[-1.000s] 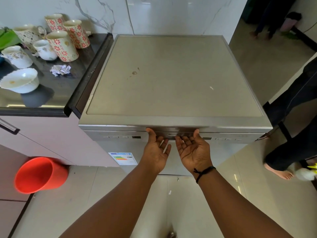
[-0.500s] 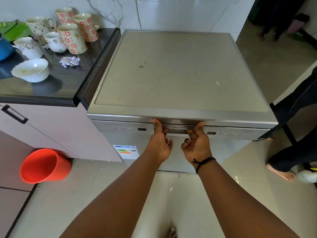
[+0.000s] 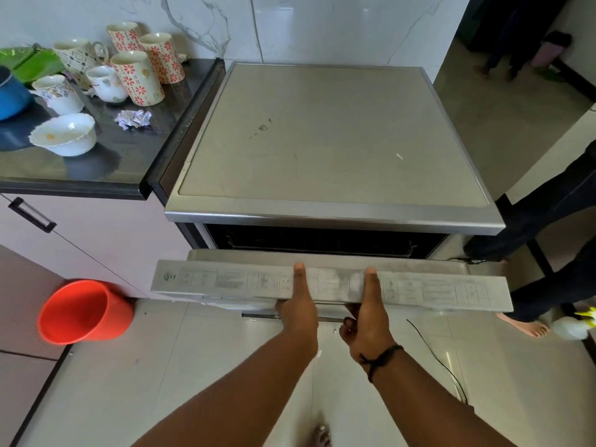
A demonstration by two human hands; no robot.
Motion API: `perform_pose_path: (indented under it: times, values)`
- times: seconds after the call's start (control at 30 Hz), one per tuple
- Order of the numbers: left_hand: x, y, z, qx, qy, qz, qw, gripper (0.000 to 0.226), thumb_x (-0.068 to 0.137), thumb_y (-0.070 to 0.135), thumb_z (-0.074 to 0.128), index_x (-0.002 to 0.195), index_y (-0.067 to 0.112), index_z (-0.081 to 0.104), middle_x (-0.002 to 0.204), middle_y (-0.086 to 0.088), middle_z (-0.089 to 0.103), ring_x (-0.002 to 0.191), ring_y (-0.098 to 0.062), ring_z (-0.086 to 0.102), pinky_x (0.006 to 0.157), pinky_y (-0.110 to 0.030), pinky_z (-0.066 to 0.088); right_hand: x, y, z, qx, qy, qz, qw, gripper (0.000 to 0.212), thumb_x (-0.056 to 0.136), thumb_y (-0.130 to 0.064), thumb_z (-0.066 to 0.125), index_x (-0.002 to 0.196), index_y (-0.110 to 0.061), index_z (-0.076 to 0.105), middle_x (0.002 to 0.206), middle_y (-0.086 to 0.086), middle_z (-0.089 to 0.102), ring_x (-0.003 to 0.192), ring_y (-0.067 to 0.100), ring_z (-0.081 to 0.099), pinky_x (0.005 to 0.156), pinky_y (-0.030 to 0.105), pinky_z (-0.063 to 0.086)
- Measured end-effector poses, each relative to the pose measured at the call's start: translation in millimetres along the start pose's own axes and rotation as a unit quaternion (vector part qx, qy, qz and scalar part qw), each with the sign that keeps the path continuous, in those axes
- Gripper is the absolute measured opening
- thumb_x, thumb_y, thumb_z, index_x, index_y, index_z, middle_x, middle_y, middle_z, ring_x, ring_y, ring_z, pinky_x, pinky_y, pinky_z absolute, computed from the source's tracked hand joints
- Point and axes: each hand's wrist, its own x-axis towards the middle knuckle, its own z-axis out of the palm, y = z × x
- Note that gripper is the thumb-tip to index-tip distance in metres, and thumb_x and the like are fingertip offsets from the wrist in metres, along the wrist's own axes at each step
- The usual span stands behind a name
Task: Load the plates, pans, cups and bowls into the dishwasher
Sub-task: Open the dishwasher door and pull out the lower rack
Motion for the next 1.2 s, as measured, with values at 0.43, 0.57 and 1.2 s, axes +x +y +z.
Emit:
perform_pose_path:
  times: [0.43, 0.57, 1.2]
  values:
    - [-35.9, -24.5, -99.3, 0.395, 0.175, 0.294, 0.853, 0.145, 0.05, 0.082, 0.062, 0.144, 0.022, -0.029, 0.156, -0.015, -0.027, 0.143, -0.031, -0.024, 0.114, -0.047, -0.009, -55.5, 9.4, -75.5, -0.364, 0.064, -0.046, 0.928, 0.128, 0.047, -0.092, 0.054, 0.141, -0.005, 0.042, 0.145, 0.016, 0.043, 0.131, 0.034, 0.042, 0.111, 0.044, 0.034]
    - [-38.6, -27.6, -123.2, 0.573, 0.126, 0.346, 0.732, 0.135, 0.062, 0.081, 0.059, 0.147, 0.017, -0.024, 0.156, -0.015, -0.027, 0.14, -0.033, -0.03, 0.11, -0.049, -0.018, -76.1, 20.5, -81.4, -0.511, 0.173, 0.014, 0.842, 0.147, 0.053, -0.09, 0.053, 0.149, 0.003, -0.006, 0.157, 0.026, -0.009, 0.143, 0.049, 0.0, 0.114, 0.062, 0.007]
    - [-2.0, -273.6, -259.8, 0.84, -0.165, 0.237, 0.46, 0.111, 0.087, 0.05, 0.058, 0.137, 0.023, -0.037, 0.156, -0.012, -0.028, 0.13, -0.035, -0.041, 0.109, -0.045, -0.024, -25.9, 256.6, -231.5, -0.877, -0.136, -0.065, 0.456, 0.111, 0.076, -0.075, 0.049, 0.151, -0.023, -0.015, 0.159, 0.017, -0.01, 0.145, 0.042, -0.003, 0.117, 0.052, 0.002]
